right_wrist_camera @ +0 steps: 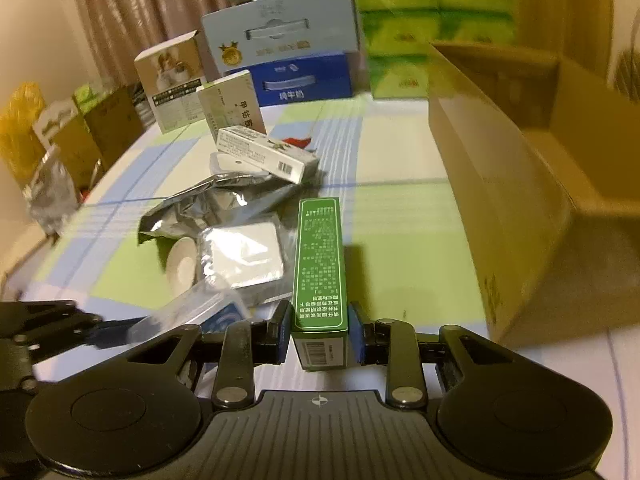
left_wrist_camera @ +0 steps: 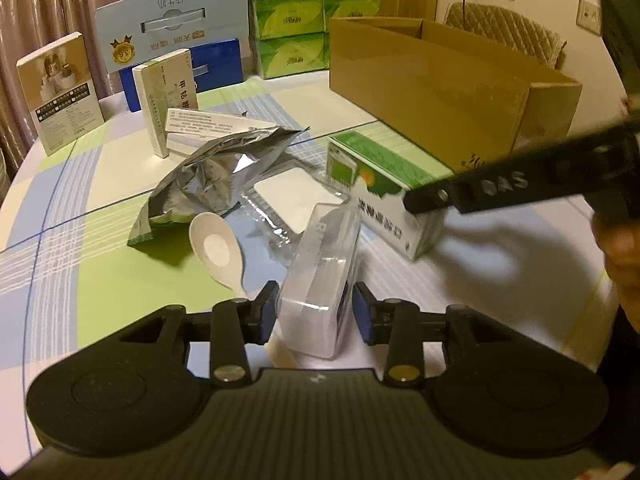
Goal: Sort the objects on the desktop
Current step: 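Lift the clear box with the left tool while the right lifts the green box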
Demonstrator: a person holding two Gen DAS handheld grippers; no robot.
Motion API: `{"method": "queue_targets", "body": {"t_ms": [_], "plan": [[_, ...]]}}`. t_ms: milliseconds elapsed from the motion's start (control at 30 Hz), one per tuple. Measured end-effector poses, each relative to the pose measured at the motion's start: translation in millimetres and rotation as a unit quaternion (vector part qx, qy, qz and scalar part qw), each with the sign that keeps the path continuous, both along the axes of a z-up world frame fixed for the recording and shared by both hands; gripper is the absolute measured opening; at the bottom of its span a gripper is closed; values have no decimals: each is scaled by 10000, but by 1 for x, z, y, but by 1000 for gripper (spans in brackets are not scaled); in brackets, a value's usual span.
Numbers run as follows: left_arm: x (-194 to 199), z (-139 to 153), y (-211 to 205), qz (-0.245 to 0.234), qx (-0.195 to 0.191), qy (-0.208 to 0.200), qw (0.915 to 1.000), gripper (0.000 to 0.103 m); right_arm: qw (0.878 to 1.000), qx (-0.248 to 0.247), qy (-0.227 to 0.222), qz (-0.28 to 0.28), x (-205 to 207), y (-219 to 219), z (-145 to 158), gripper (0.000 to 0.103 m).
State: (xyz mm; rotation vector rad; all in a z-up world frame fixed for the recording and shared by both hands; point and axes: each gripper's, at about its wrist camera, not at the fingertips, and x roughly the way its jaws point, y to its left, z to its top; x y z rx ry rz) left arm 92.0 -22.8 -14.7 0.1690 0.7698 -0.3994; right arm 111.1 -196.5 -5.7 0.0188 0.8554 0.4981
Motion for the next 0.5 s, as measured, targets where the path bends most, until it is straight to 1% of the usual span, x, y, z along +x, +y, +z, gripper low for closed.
{"method": "queue_targets", "body": {"t_ms": [67,167,233,300,367,500], "plan": [[-1,1,-1,-1,-10,-40,10000,40,10000,-3,28,-26,-6,-4,1,27],[0,1,-2,0,-27,-71,10000,45,10000,-67,-34,1,-12,-3,2,27],[3,1,-2,21,-30,-69,10000,45,9999,-121,-50,-44,-11,-3,0,28],[6,0,-3,25,-44,-60,10000,45,9998,-131,3,-136,-8,-3,-4,32],[8,-1,-3,11,-47,-43,10000,45,9997,-156,7,-182,-4,-3,-6,38],[14,-4,-5,-45,13,-21,10000,44,9997,-192,-16,-156,3,-2,-10,40]]}}
